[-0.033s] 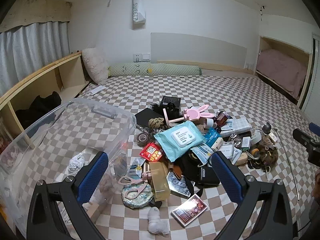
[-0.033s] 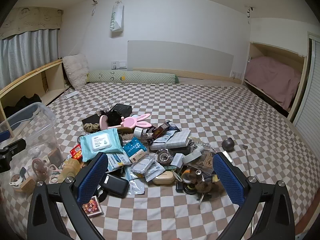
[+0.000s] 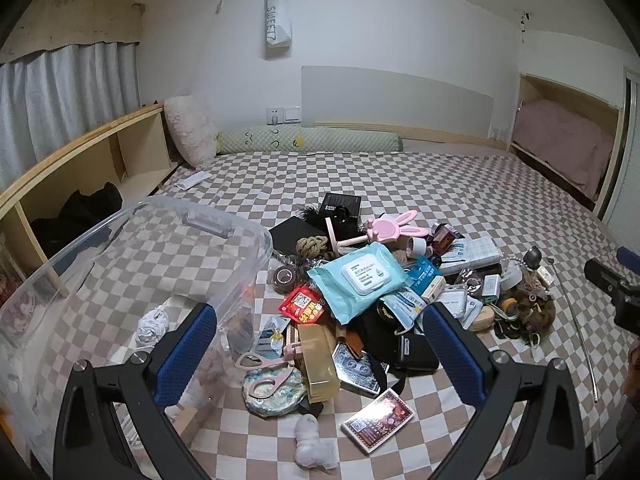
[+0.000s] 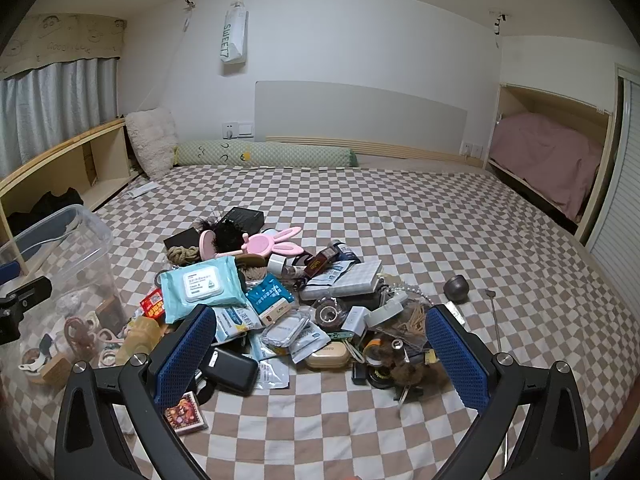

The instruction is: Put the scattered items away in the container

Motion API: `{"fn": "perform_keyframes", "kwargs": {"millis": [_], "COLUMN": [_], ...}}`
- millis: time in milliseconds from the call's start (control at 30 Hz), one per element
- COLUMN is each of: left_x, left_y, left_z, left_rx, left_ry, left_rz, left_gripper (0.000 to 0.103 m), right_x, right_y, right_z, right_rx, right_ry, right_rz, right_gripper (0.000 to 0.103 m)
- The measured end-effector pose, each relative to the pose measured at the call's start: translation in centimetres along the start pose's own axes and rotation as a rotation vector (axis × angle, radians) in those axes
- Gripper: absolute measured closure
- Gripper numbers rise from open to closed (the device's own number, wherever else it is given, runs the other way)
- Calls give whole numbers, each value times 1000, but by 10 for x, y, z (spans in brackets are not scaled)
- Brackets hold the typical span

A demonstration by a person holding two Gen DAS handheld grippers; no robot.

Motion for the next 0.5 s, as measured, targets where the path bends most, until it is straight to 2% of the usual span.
{"fn": "perform_keyframes", "kwargs": {"millis": [500], "left_x": [-1], "left_y": [2], "left_z": [1], "left_rx": [14], "left_ry": [21], "left_rz": [-11], "left_gripper": [0], "right_x": [2], "right_y": [1], "right_z": [2], "right_rx": [3], "right_ry": [3], "right_rz": [12], "right_gripper": [0]}}
Point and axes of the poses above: each gripper's, at about its wrist camera, not at the fingertips, and y roughly against the way its jaws point, z to its left, x to its underside, the point moved 9 cm from there along -y, roughly the way its jaws point, and after that the axes turned 5 degrees about -x, right-handed, at the moved point
